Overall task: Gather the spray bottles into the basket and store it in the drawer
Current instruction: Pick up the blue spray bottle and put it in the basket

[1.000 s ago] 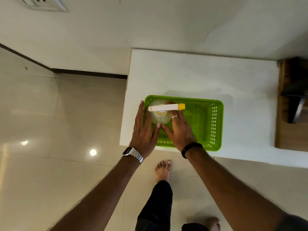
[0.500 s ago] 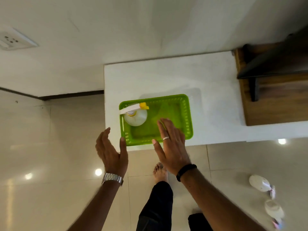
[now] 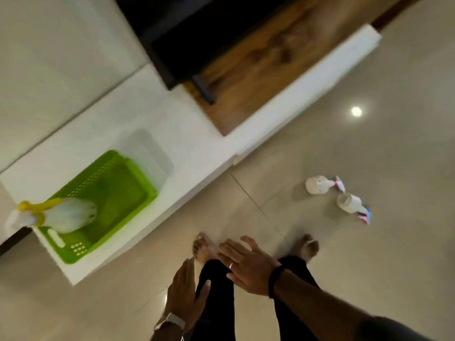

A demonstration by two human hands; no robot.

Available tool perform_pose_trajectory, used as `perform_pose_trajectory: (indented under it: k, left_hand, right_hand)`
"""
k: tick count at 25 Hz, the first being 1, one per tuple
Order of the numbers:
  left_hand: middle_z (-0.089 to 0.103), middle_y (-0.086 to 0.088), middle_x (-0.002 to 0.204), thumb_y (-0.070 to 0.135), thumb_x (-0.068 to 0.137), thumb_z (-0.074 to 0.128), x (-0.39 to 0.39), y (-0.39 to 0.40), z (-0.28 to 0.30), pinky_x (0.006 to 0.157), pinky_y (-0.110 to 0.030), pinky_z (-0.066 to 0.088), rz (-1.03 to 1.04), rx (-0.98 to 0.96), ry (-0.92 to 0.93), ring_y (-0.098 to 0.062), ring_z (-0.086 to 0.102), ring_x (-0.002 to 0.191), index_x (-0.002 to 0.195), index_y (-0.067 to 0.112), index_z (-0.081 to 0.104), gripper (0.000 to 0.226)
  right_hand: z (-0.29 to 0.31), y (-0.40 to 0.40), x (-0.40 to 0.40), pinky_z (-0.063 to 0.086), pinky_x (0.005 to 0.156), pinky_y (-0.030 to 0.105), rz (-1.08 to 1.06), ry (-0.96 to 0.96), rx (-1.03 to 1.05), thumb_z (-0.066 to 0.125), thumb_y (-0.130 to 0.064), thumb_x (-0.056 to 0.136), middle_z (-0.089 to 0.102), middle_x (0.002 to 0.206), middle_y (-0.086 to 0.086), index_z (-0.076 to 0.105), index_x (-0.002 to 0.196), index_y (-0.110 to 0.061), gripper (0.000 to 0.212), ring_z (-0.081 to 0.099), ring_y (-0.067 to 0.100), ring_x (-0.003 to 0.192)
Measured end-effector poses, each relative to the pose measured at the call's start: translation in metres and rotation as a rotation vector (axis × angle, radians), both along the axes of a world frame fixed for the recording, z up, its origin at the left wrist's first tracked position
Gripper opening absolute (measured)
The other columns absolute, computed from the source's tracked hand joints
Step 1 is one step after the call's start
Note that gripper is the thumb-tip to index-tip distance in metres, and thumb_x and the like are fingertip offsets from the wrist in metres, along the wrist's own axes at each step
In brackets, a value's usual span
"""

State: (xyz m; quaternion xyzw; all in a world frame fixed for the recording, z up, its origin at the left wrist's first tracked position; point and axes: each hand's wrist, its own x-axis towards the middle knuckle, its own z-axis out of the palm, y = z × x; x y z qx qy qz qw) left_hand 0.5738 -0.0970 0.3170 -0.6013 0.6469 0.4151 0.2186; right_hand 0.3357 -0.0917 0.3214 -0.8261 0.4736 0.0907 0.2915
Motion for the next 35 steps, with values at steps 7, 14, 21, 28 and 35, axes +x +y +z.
perform_pose_trajectory:
  k: [7, 14, 21, 28, 35]
  left_hand:
    - [0.018, -0.006, 0.170, 0.054, 0.099, 0.043, -0.216, -0.062, -0.024, 0.124, -0.039, 0.026, -0.456, -0.097, 0.085, -0.023, 0.020, 0.157, 0.162, 0.017, 0.012, 0.079]
    - [0.024, -0.007, 0.168, 0.051, 0.100, 0.043, -0.468, -0.051, -0.049, 0.124, -0.042, 0.027, -0.880, -0.163, 0.199, -0.026, 0.026, 0.155, 0.161, 0.014, 0.017, 0.076]
    - [0.036, -0.006, 0.162, 0.046, 0.099, 0.047, -0.622, -0.002, -0.137, 0.114, -0.043, 0.035, -1.163, -0.140, 0.198, -0.029, 0.037, 0.148, 0.157, 0.016, 0.025, 0.069]
    - [0.045, -0.012, 0.153, 0.046, 0.099, 0.045, -0.675, 0.032, -0.260, 0.104, -0.043, 0.042, -1.457, -0.081, 0.085, -0.032, 0.044, 0.140, 0.154, 0.012, 0.028, 0.066]
    - [0.019, -0.014, 0.169, 0.050, 0.103, 0.033, -0.705, 0.047, -0.349, 0.125, -0.048, 0.024, -1.411, -0.037, 0.001, -0.032, 0.023, 0.155, 0.159, 0.011, 0.018, 0.070]
  right_hand:
    - [-0.018, 0.122, -0.192, 0.045, 0.104, 0.058, -0.369, 0.287, 0.223, 0.051, -0.049, 0.094, 0.053, 0.150, 0.008, 0.062, 0.138, -0.015, 0.057, 0.049, 0.028, 0.140]
    - [-0.062, 0.212, -0.345, 0.021, 0.117, 0.052, -1.009, 0.330, 0.230, 0.032, -0.043, 0.103, 0.032, 0.163, 0.010, 0.037, 0.155, -0.011, 0.061, 0.026, 0.026, 0.152]
    - [-0.172, 0.238, -0.402, 0.023, 0.115, 0.046, -1.946, -0.007, 0.387, 0.033, -0.046, 0.104, 0.033, 0.161, 0.003, 0.033, 0.155, -0.013, 0.061, 0.029, 0.020, 0.148]
    - [-0.282, 0.218, -0.426, 0.028, 0.117, 0.048, -2.644, -0.552, 0.586, 0.038, -0.045, 0.103, 0.030, 0.162, 0.008, 0.029, 0.157, -0.010, 0.065, 0.035, 0.031, 0.145]
    - [-0.358, 0.173, -0.444, 0.034, 0.116, 0.047, -2.855, -1.049, 0.737, 0.035, -0.051, 0.101, 0.037, 0.159, 0.011, 0.034, 0.154, -0.012, 0.065, 0.042, 0.035, 0.140]
